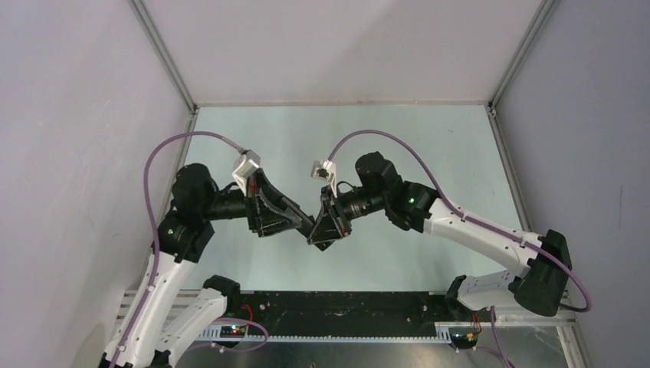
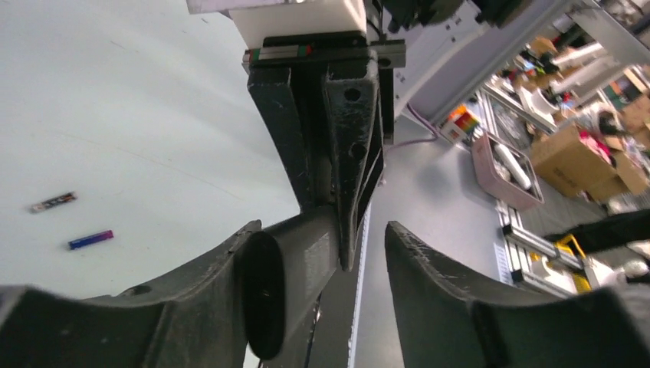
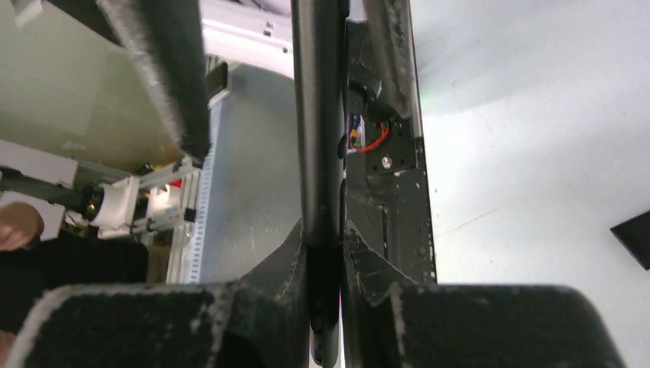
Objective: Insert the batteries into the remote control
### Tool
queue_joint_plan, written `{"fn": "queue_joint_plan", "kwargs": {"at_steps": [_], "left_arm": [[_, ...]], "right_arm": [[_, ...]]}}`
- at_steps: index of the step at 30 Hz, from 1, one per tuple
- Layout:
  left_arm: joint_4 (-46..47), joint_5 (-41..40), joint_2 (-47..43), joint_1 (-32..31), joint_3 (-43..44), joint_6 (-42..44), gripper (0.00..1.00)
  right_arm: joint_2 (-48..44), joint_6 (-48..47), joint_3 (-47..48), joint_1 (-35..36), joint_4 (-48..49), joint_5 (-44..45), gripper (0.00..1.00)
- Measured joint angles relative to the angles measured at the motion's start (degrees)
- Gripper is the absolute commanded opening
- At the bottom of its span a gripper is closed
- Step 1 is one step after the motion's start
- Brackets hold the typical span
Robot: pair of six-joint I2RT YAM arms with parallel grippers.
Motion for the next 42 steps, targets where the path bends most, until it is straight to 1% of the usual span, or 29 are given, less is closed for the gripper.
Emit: {"fn": "queue_joint_plan", "kwargs": {"at_steps": [1,2,4,8,10,12,13,14,15,17,19,26,27,29,30,31,32,33,34,35,36,37,38,39,41,42], "left_arm": [[0.1,-1.3,-0.4,0.0,0.6,-0.7,0.76],[0.3,-2.8,-1.0,0.0,1.3,-1.5,0.82],[0.9,-6.0,-1.9,-0.1,2.2,-3.5,0.85],[3.5,-13.2,-2.8,-0.2,3.7,-11.1,0.87],[5.7,-16.0,-2.8,-0.2,4.0,-15.2,0.85],[8.3,-18.3,-2.8,-0.3,3.8,-19.5,0.78],[10.3,-19.4,-2.8,-0.3,3.5,-21.8,0.7],[12.2,-20.2,-2.9,-0.3,3.1,-23.8,0.66],[13.9,-21.2,-3.0,-0.3,2.8,-25.7,0.59],[17.0,-23.3,-3.0,-0.2,1.8,-28.6,0.5],[18.9,-24.2,-3.0,-0.2,1.1,-30.7,0.46],[21.2,-24.3,-2.8,-0.2,-0.9,-33.4,0.44],[21.2,-24.1,-2.7,-0.2,-1.1,-33.5,0.43],[21.3,-23.9,-2.4,-0.2,-1.2,-33.5,0.32],[21.4,-23.9,-2.1,-0.2,-1.2,-33.4,0.25],[21.4,-23.8,-1.9,-0.2,-1.2,-33.5,0.09],[21.4,-23.6,-1.6,-0.2,-1.2,-33.1,0.02],[21.9,-23.2,-1.4,-0.2,-1.3,-33.4,0.01],[22.2,-22.9,-1.3,-0.3,-1.3,-33.1,0.0],[21.9,-22.5,-1.3,-0.3,-1.4,-31.9,0.0],[21.3,-22.3,-1.3,-0.3,-1.5,-30.8,0.0],[20.6,-22.0,-1.3,-0.3,-1.5,-30.0,0.0],[19.6,-22.0,-1.2,-0.3,-1.5,-28.5,0.0],[18.5,-22.0,-1.1,-0.2,-1.5,-27.3,0.0],[16.6,-22.2,-0.8,0.1,-1.5,-25.1,0.0],[15.9,-22.3,-0.6,0.3,-1.5,-24.2,0.0]], "right_arm": [[0.1,0.9,0.0,-0.2,0.6,0.0,0.03],[0.2,2.1,0.0,-0.3,1.6,0.1,0.03],[0.5,4.7,0.0,-0.8,3.7,0.3,0.03],[1.2,9.7,0.0,-1.3,9.3,0.4,0.03],[1.5,12.7,0.0,-1.4,13.1,0.5,0.03],[2.1,15.6,0.0,-1.7,17.1,0.5,0.03],[2.4,16.7,0.0,-1.9,18.6,0.5,0.03],[2.8,18.1,0.0,-2.1,20.3,0.4,0.03],[3.2,19.2,0.0,-2.3,22.0,0.2,0.03],[3.9,21.4,0.0,-2.4,25.3,-0.1,0.03],[4.4,23.6,0.0,-2.4,28.3,-0.3,0.04],[5.9,29.0,0.0,-3.1,33.8,-0.1,0.04],[6.2,29.7,0.0,-3.2,34.5,-0.1,0.04],[6.6,30.6,0.0,-3.4,35.4,-0.2,0.06],[6.7,30.9,0.0,-3.5,35.7,-0.3,0.15],[6.7,31.4,0.0,-3.5,36.1,-0.4,0.2],[6.7,31.6,0.0,-3.6,36.3,-0.5,0.32],[6.7,31.4,0.0,-3.7,36.2,-0.3,0.38],[6.9,31.5,0.1,-3.8,35.7,0.0,0.51],[7.0,31.6,0.1,-4.0,34.7,0.5,0.57],[7.0,31.5,0.1,-4.2,33.0,1.3,0.66],[7.0,30.9,0.2,-4.3,31.1,2.3,0.71],[6.9,30.6,0.2,-4.5,29.5,3.1,0.78],[6.8,29.8,0.2,-4.7,27.2,4.3,0.83],[6.2,27.9,0.2,-5.0,22.0,7.3,0.87],[5.7,27.3,0.2,-5.1,19.9,8.6,0.88]]}}
